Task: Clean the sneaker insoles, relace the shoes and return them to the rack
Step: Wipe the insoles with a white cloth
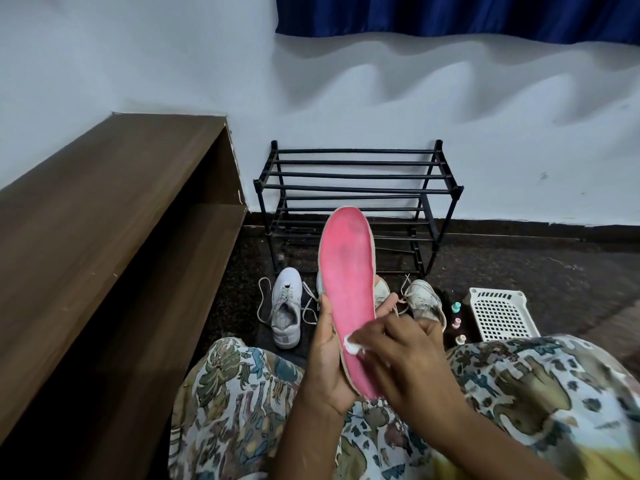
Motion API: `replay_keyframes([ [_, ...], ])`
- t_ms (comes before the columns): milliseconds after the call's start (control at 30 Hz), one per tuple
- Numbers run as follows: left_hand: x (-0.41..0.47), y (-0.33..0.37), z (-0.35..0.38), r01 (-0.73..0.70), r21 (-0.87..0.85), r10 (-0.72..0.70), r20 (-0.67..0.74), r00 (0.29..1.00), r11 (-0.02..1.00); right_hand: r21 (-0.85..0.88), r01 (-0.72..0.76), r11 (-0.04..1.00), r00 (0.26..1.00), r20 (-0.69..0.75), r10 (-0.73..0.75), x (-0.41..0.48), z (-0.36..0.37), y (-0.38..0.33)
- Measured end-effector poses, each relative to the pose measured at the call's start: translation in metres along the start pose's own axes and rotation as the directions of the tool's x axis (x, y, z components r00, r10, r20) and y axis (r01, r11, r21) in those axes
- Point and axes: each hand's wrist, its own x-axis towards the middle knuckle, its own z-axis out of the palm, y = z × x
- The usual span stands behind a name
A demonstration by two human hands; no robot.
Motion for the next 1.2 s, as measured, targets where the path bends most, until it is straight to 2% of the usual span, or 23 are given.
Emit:
replay_keyframes([
  [133,0.002,0.002,-0.007,-0.079,0.044,0.081,-0.041,0.996,0.996,0.071,0.055,0.996,0.999,0.0,-0.055,-0.027,0.001,0.007],
  [233,0.005,0.002,-0.007,-0.074,0.037,0.075,-0.046,0.996,0.997,0.087,0.102,0.991,0.995,-0.028,-0.1,-0.033,-0.001,0.011],
  [400,0.005,0.001,-0.004,-0.032,-0.001,0.032,0.014,0.999,0.999,-0.037,0.123,0.992,0.99,-0.068,-0.126,-0.009,-0.004,0.013],
  [500,0.005,-0.006,0.002,-0.031,-0.078,0.036,0.062,0.997,0.996,-0.152,0.055,0.987,0.987,-0.144,-0.077,0.024,-0.004,0.012],
  [633,0.007,-0.009,0.01,-0.099,-0.011,0.099,-0.002,0.995,0.995,-0.204,-0.113,0.972,0.972,-0.227,0.066,0.065,0.0,0.017],
  [700,0.007,-0.008,0.01,-0.121,-0.02,0.121,0.017,0.992,0.992,-0.214,-0.117,0.97,0.975,-0.209,0.072,0.072,0.003,0.017],
  [767,0.006,-0.008,0.008,-0.107,-0.025,0.107,-0.012,0.994,0.994,-0.188,-0.058,0.98,0.986,-0.167,0.026,0.066,0.004,0.013],
  [867,0.008,-0.007,-0.002,-0.089,-0.152,0.1,0.064,0.993,0.984,-0.1,0.024,0.995,0.995,-0.098,-0.034,0.041,0.005,0.006],
  [1000,0.006,-0.005,-0.007,0.02,-0.137,-0.018,0.013,1.0,0.99,0.051,0.069,0.996,0.998,0.004,-0.069,-0.004,0.007,0.008],
  [1067,0.007,-0.004,-0.009,-0.031,-0.108,0.029,-0.025,0.999,0.994,0.1,0.067,0.993,0.997,0.033,-0.07,-0.02,0.005,0.013],
  [1200,0.01,-0.002,-0.008,-0.107,-0.101,0.098,-0.087,0.991,0.989,0.07,0.113,0.991,0.993,0.025,-0.115,-0.039,-0.001,0.021],
])
